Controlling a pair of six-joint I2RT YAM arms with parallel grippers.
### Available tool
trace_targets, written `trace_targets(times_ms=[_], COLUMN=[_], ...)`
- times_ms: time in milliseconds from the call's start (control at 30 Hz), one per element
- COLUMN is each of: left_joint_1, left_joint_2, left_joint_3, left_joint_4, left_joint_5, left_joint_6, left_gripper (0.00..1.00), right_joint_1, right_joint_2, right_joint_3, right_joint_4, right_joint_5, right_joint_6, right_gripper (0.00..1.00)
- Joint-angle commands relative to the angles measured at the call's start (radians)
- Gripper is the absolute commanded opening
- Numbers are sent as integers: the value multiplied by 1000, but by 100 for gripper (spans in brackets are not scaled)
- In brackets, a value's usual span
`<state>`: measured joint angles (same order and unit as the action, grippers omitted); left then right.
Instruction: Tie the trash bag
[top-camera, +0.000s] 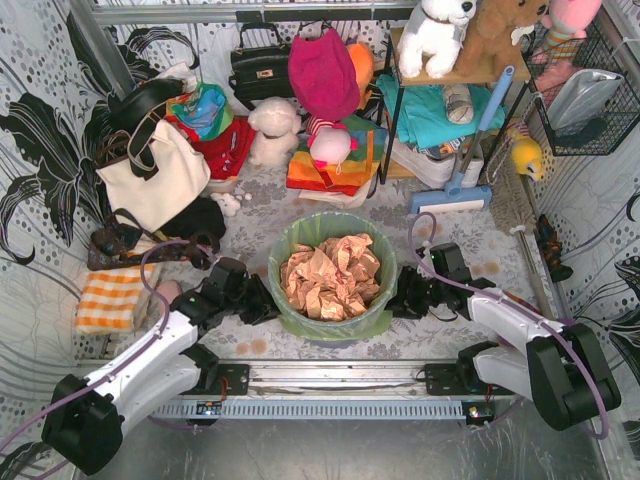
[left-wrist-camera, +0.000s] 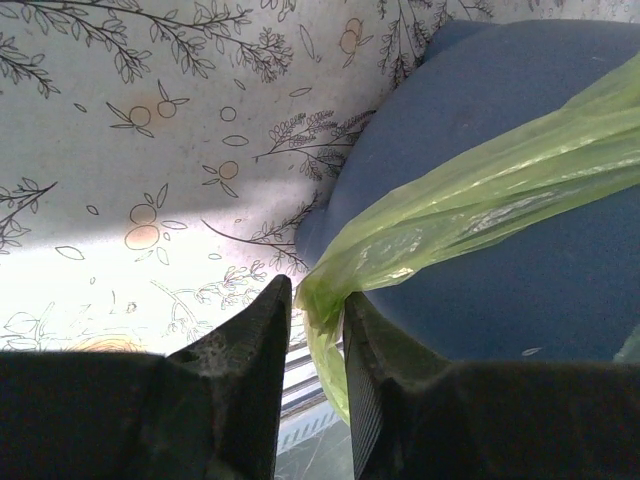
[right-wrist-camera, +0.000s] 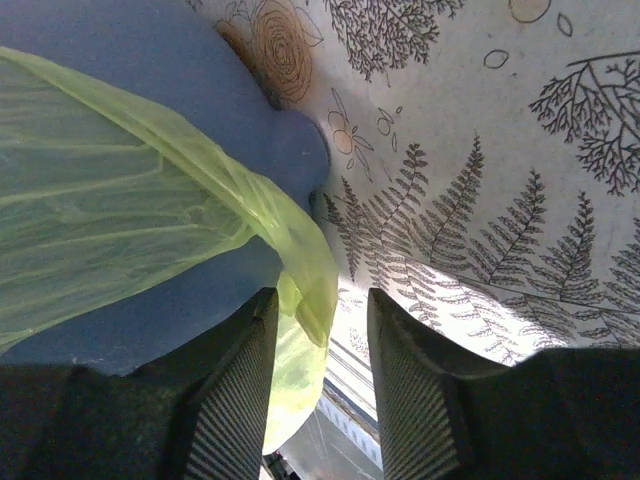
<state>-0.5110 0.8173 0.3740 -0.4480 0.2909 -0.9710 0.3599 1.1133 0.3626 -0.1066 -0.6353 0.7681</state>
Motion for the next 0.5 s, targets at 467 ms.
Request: trace_targets(times_ms=[467], left_joint_1=[-7], left_joint_2=[-17], left_joint_3=[56], left_joint_4=[0], left_joint_5=[-16], left_joint_6=[22], left_gripper=[17], right_joint_1=[5], right_joint_2=[-35], right_joint_3=[-11], right_joint_4=[81], right_joint_5=[10], right_joint_6=[30], right_gripper=[0])
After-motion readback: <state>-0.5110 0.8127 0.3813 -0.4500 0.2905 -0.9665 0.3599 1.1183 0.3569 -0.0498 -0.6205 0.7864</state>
